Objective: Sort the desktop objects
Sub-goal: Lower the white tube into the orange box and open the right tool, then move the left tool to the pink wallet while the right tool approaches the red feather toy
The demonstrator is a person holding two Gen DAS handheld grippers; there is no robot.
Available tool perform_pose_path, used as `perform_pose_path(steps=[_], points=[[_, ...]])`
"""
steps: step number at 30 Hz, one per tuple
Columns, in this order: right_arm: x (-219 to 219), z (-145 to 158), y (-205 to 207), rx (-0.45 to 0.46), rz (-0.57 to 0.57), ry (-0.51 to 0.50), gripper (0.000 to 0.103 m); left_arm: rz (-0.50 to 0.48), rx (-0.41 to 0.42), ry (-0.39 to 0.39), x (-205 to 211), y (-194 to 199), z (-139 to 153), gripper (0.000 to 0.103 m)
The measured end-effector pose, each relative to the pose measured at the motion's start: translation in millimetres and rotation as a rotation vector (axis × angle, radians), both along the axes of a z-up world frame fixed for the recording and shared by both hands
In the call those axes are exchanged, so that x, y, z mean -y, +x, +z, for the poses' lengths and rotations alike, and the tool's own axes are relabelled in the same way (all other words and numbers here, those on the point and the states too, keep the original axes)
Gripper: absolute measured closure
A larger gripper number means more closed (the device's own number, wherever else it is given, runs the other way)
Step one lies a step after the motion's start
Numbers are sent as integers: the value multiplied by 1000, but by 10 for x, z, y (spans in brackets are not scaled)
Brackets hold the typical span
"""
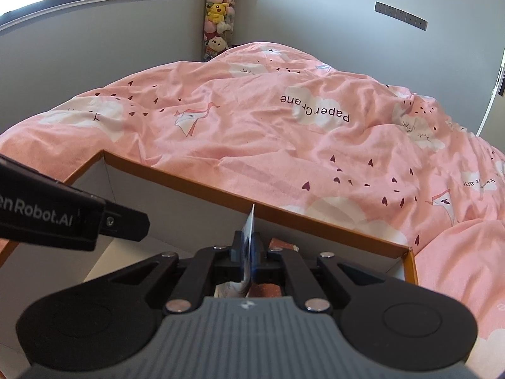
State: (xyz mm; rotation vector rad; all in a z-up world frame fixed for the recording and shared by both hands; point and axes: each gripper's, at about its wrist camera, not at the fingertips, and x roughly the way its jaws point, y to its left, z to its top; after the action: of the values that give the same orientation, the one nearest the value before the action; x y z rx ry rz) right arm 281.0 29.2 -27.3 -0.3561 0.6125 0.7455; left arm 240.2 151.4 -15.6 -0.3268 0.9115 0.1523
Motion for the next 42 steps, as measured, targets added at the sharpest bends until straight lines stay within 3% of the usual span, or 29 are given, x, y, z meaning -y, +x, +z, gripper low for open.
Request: perform_pose_path(steps=[6,12,15,22,25,28,34,42], points=[[86,186,-97,9,22,38,96,-11,17,9,50,-101,87,66],[388,512,-385,28,49,117,91,-66,90,13,184,-355,314,66],[637,677,-580,18,64,186,83,-117,129,24,309,-534,446,66],[1227,765,-954,-139,60,297,81,-187,183,-22,501,-998,544,65],[1445,702,-1118,-182,32,294,80,-191,156,-11,572,-1167,483,64],[1626,573,-1250,-251,11,277,79,-203,114,-3,659,-1317,389,51],[1876,209,-1373,-424,-74,214,75,-186,17,14,784,-1537,157,47],[2297,-109,-1403,-502,-227,95,67,-207,-87,46,981,-1745,-78,44]])
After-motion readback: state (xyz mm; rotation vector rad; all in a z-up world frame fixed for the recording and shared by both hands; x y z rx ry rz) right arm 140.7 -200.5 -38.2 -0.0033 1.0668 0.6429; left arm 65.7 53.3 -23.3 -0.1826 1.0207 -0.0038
